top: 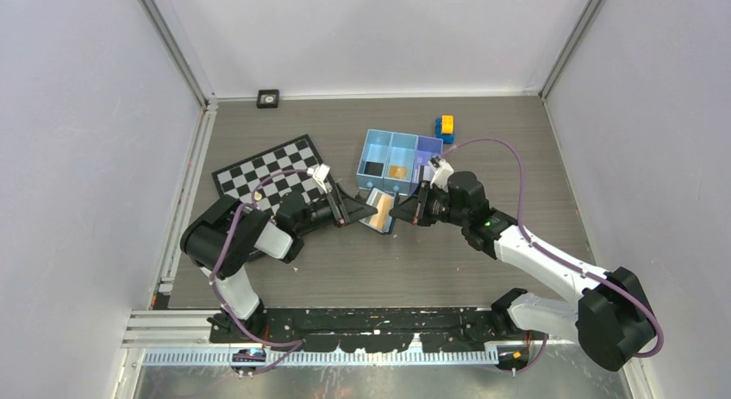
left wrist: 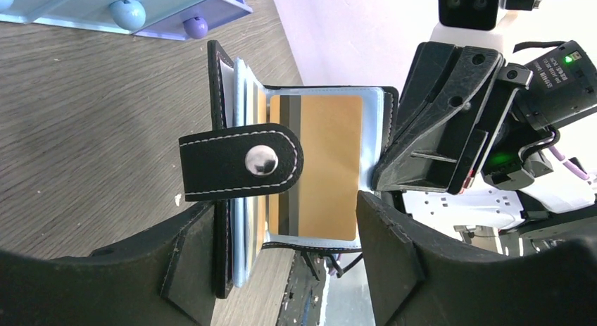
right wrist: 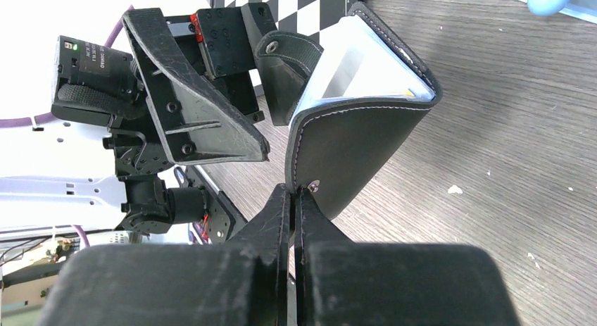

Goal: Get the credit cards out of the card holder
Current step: Remove the credit card from the card holder.

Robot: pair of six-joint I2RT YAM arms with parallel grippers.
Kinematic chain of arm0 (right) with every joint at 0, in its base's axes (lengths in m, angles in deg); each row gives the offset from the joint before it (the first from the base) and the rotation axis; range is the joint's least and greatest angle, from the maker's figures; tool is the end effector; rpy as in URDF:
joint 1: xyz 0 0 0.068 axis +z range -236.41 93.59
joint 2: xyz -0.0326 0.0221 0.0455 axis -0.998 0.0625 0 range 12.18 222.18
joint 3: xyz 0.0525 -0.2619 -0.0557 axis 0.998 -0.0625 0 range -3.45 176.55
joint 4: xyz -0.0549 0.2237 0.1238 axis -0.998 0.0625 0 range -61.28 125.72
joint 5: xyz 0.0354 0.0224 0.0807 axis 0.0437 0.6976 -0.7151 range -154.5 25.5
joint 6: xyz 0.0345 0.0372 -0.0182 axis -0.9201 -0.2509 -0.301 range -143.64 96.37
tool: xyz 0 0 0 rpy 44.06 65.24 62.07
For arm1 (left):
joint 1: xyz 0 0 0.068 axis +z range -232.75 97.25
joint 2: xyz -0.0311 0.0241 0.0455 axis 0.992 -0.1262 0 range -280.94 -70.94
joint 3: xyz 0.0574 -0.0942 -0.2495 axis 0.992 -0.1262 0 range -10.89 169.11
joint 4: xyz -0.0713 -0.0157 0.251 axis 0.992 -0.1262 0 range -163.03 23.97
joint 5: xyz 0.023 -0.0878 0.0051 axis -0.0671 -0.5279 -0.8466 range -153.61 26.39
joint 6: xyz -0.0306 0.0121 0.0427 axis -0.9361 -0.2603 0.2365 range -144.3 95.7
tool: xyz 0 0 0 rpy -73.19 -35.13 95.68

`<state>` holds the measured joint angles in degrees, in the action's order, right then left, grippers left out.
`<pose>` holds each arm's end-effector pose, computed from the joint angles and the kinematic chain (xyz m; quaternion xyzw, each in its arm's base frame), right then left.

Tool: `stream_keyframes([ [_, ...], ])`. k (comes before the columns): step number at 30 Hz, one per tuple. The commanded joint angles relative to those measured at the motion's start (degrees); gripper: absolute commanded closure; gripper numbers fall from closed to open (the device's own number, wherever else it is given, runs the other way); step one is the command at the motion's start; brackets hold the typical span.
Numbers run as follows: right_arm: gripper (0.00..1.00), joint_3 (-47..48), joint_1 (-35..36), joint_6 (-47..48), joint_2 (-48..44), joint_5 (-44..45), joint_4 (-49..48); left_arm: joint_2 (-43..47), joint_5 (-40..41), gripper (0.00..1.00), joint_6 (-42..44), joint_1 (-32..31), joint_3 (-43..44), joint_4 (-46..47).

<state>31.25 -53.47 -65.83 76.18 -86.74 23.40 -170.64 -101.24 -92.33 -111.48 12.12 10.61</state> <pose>0.1983 0.1446 0.2398 -0.0384 0.8286 0.4541 0.3251 0.2363 -0.1544 0.1490 -0.0105 0.7073 -0.6516 0.2738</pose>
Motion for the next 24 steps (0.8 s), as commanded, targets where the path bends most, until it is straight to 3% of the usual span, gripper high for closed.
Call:
stream_keyframes([
  [1, 0.99, 0.54, 0.57, -0.45, -1.61, -1.81, -3.64, 1.36, -0.91, 0.35, -0.32, 0.43, -0.41, 4.97],
  [3, 1.00, 0.55, 0.60, -0.51, -1.53, -1.80, -3.69, 1.43, -0.91, 0.41, 0.00, 0.43, -0.08, 3.70],
  [14, 0.99, 0.83, 0.61, 0.00, -2.47, -0.11, -1.80, 8.71, 1.72, 0.93, 7.83, 0.43, 1.06, -14.29],
  [18, 0.92, 2.07, 0.54, 1.28, -3.12, 7.24, 4.42, 14.41, 4.28, 1.00, 10.18, 0.86, -0.99, -16.02],
  [24, 0.74, 2.60, -0.55, 1.01, -5.31, 15.81, 10.87, 24.07, 6.98, 1.00, 13.61, 1.22, -3.23, -20.90],
])
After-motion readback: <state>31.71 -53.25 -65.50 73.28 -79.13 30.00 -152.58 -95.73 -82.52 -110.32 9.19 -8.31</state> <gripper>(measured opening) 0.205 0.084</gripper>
